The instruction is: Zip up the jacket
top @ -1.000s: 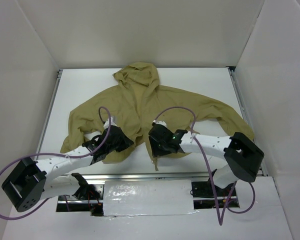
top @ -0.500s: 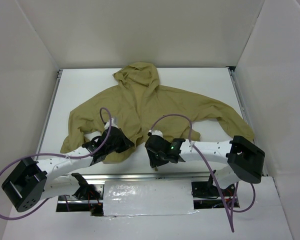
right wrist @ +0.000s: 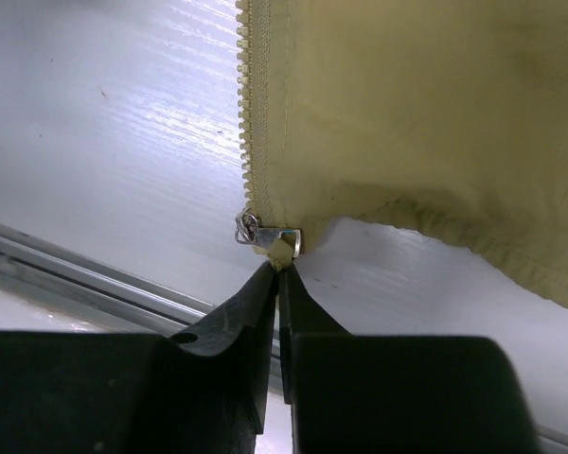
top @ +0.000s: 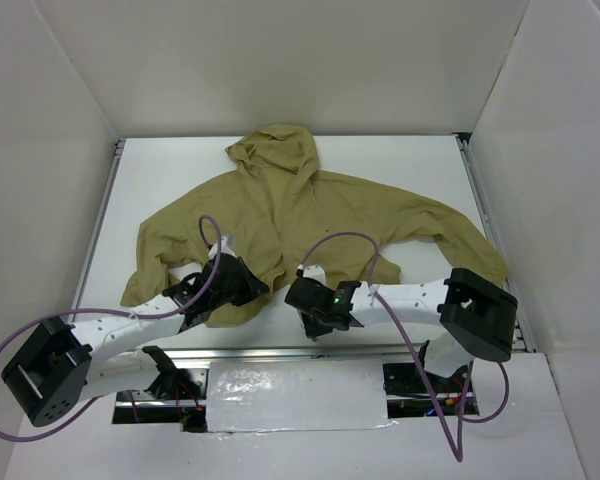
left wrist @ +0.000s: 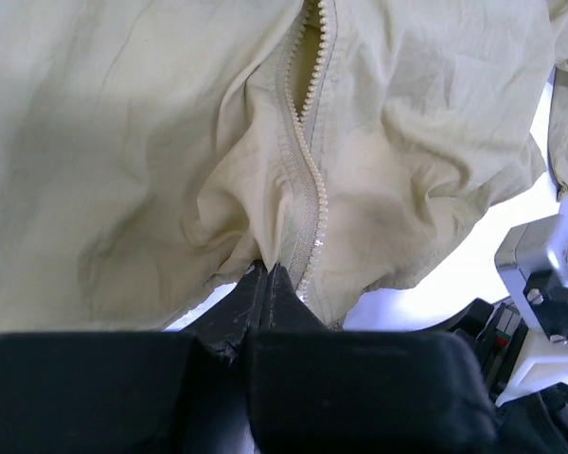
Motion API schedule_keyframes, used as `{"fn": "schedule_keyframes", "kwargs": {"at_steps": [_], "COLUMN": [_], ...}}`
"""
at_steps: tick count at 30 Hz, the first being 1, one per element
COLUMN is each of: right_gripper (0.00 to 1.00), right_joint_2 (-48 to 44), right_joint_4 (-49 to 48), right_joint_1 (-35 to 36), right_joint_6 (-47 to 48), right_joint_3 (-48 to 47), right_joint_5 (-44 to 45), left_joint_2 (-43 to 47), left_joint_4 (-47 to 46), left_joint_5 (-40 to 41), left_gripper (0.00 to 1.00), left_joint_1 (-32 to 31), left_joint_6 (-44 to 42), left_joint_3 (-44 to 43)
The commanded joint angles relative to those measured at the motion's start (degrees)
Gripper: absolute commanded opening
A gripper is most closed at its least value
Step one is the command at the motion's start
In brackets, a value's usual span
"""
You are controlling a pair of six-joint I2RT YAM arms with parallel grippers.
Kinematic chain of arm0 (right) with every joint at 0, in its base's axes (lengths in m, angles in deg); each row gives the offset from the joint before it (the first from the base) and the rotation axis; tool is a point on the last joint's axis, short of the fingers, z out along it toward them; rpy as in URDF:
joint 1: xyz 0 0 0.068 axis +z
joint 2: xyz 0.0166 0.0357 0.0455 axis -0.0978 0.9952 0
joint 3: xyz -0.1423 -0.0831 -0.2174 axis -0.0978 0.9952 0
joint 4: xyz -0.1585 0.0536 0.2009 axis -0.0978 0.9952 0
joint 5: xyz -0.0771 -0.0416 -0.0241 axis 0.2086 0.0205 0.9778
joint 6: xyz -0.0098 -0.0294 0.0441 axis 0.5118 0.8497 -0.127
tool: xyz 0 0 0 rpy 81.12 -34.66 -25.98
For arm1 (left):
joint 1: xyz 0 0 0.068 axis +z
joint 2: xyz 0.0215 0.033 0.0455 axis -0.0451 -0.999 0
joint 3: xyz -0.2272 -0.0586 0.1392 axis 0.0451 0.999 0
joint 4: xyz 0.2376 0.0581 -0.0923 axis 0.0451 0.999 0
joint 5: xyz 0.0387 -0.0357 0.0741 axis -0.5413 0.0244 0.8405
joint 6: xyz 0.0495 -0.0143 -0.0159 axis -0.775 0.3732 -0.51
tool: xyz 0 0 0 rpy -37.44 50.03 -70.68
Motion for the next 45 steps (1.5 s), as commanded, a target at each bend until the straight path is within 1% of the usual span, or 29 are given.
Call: {"fn": "schedule_keyframes", "kwargs": {"at_steps": [1,2,3,10,13,14,16,18,22,24,27,28,32,36,38,41,45], "right_gripper": [0.08,0.05,0.04,0.04,0.08,0.11,0.11,0.15,0.29,0.33,0.35,0.35,0.35,0.40,0.40,0.40,0.42], "right_joint_2": [1.0,0.9,0.9,0.1,1.9,2.5,3.9,4.9,7.0,7.1,6.8,6.5,3.0,-3.8,-4.8,-5.2,-3.7], "right_joint_4": [1.4,1.5,2.0,5.1,7.4,8.1,9.7,10.2,10.2,9.5,7.9,6.0,2.3,1.8,0.4,-1.9,-2.6], "right_joint_1": [2.0,3.0,3.4,9.0,10.2,10.4,11.8,12.2,13.4,14.0,15.3,15.5,15.4,13.4,10.5,8.6,6.8], "right_joint_6": [-1.6,-1.8,-2.0,-0.8,-0.5,-0.7,-0.8,-1.1,-1.6,-1.7,-1.0,-0.3,-0.6,-2.7,-1.1,2.0,5.7], "right_joint_3": [-1.9,-2.1,-2.4,-7.8,-10.1,-10.5,-11.8,-12.4,-13.0,-13.4,-13.9,-13.8,-11.0,-7.4,-4.9,-3.1,-4.1], "right_joint_5": [1.8,2.0,2.1,5.7,6.7,7.2,7.9,7.6,6.3,5.4,3.5,2.5,1.3,5.5,5.0,3.8,2.3], "left_joint_2": [0.4,0.3,0.3,0.4,0.4,0.3,0.4,0.3,0.6,0.8,1.1,1.1,1.5,1.9,2.0,1.8,1.6], "left_joint_4": [-2.0,-2.1,-2.1,-0.8,-0.5,-0.5,-0.5,-0.6,-0.4,-0.2,-0.1,-0.1,0.1,0.3,-0.1,-0.4,-0.2], "left_joint_5": [-0.7,-0.7,-0.8,0.0,0.2,0.2,0.0,0.2,0.1,0.2,0.4,0.5,0.6,0.5,0.3,0.0,-0.1], "left_gripper": [0.00,0.00,0.00,0.00,0.00,0.00,0.00,0.00,0.00,0.00,0.00,0.00,0.00,0.00,0.00,0.00,0.00], "left_joint_1": [0.3,0.2,0.3,0.3,0.3,0.2,0.2,0.2,0.2,0.2,0.2,0.2,0.2,0.2,0.2,0.3,0.2], "left_joint_6": [-1.0,-1.0,-0.9,-0.9,-0.9,-0.9,-0.9,-0.8,-0.7,-0.7,-0.5,-0.5,-0.5,-0.5,-0.4,-0.4,-0.4], "left_joint_3": [0.4,0.4,0.4,-0.1,-0.3,-0.3,-0.2,-0.1,0.0,0.1,0.3,0.4,0.6,0.8,0.9,0.9,0.5]}}
